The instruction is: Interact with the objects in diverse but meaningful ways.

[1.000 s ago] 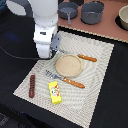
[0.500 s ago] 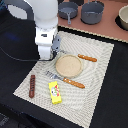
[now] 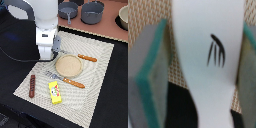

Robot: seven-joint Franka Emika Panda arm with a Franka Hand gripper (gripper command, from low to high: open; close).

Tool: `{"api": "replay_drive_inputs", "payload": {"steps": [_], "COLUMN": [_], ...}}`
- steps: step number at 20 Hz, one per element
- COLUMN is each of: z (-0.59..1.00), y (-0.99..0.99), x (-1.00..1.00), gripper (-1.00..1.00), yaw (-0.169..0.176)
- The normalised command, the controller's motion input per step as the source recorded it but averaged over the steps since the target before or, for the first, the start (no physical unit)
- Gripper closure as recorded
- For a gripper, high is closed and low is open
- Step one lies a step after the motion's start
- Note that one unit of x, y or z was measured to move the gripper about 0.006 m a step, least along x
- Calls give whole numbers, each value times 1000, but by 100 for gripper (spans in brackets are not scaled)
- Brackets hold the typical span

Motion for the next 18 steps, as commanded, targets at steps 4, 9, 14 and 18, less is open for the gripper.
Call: {"api": "replay_drive_inputs", "payload": {"steps": [4,9,14,18], "z": [29,614,730,479], "y": [0,-41,-11,71], "x": [-679,-810,-38,655], "gripper": [100,100,100,100], "yaw": [85,44,65,59]}}
